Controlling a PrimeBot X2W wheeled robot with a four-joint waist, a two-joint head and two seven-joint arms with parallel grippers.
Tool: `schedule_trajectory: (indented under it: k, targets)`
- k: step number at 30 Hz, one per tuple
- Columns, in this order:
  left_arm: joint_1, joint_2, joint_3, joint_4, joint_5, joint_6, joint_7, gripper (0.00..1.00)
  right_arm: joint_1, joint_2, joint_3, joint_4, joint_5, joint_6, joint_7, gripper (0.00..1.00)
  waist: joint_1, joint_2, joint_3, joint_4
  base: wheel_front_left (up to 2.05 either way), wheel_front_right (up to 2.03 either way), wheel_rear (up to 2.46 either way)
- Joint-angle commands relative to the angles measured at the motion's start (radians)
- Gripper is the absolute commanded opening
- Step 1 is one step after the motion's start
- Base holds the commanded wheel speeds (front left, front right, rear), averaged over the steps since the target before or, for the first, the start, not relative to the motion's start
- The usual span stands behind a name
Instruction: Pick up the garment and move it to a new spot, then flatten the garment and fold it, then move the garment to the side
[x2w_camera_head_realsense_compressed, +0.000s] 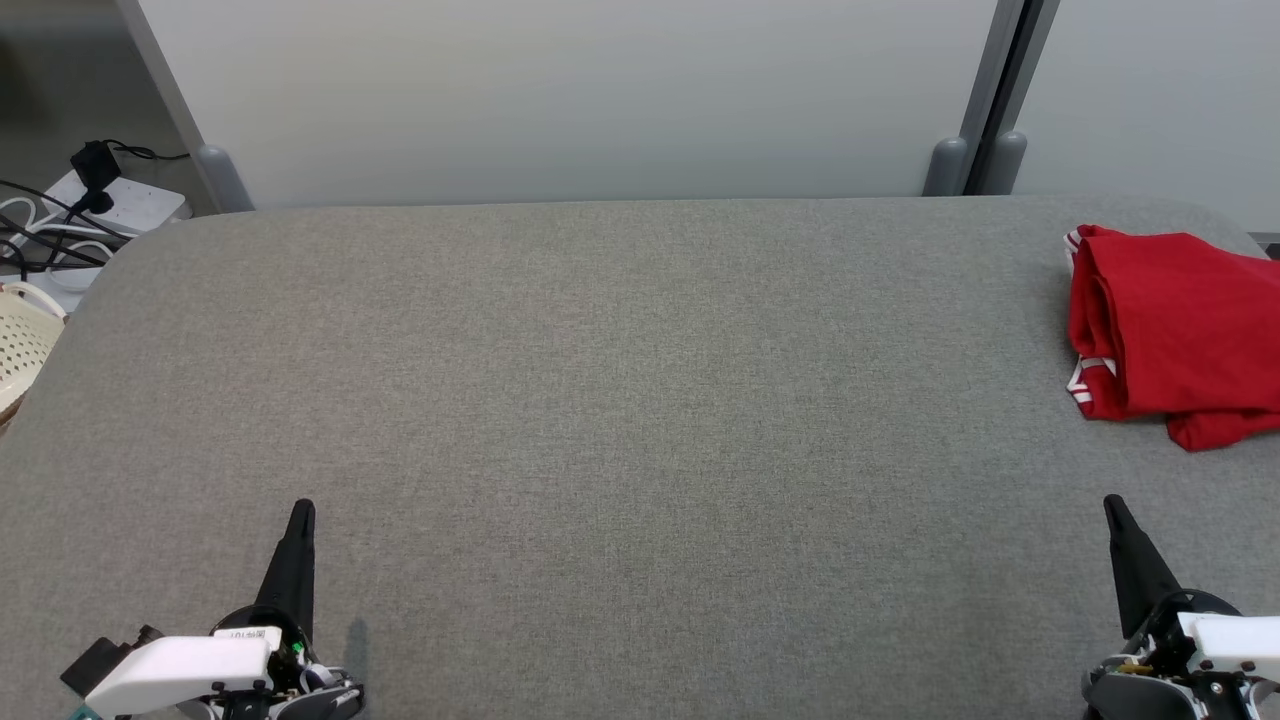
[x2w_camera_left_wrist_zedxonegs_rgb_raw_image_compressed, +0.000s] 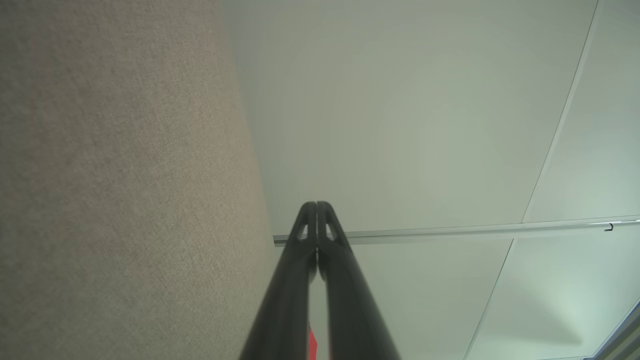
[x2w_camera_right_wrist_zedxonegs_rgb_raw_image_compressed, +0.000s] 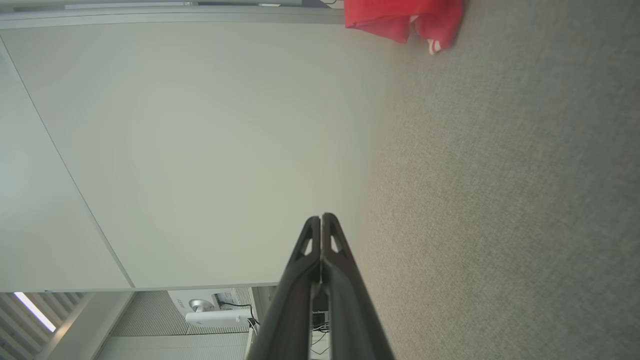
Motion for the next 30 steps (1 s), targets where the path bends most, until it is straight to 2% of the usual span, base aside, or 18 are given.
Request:
schedule_trajectory:
  k: [1, 30]
  targets:
    - [-0.057, 0.016, 0.033, -0.022, -0.005, -0.008, 0.006, 0.0, -0.043, -0.009, 0.019, -0.026, 0.001, 0.001, 0.009, 0.0, -0.0001, 0.0, 0.0, 0.0, 0.0, 0.0, 0.0]
    - [-0.057, 0.016, 0.033, -0.023, -0.005, -0.008, 0.006, 0.0, -0.043, -0.005, 0.014, -0.025, -0.004, 0.001, 0.013, 0.0, -0.0001, 0.0, 0.0, 0.0, 0.0, 0.0, 0.0]
